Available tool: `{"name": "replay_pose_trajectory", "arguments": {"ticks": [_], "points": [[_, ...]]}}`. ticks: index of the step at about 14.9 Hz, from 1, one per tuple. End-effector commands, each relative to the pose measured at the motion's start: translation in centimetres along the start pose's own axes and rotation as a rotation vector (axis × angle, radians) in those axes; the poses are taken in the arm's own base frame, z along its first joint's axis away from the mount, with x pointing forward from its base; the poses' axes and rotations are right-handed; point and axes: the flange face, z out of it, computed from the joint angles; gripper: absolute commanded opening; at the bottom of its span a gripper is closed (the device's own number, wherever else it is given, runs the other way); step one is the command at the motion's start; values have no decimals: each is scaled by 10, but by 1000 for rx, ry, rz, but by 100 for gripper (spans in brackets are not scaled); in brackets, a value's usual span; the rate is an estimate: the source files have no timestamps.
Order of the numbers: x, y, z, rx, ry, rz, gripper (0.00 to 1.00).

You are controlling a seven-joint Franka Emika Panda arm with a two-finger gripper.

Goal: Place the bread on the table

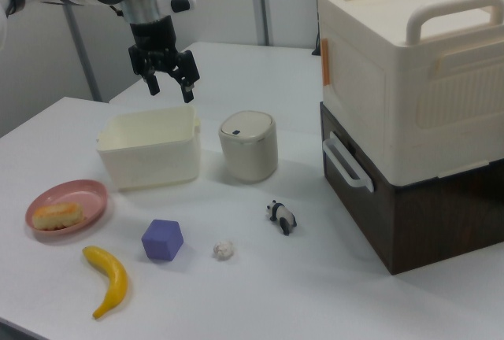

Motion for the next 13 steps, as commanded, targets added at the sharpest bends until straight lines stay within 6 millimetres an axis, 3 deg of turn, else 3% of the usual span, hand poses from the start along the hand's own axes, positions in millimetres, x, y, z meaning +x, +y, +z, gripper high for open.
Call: {"name": "replay_pose_trajectory", "arguments": {"ticks": [1,8,10,13], "points": [[-3,-6,1,-1,17,-28,100],[-4,-3,1,9,15,-27,100],[-8,-11,12,12,-13,-38,100],[-14,-44,24,16,-46,-99,100]]}}
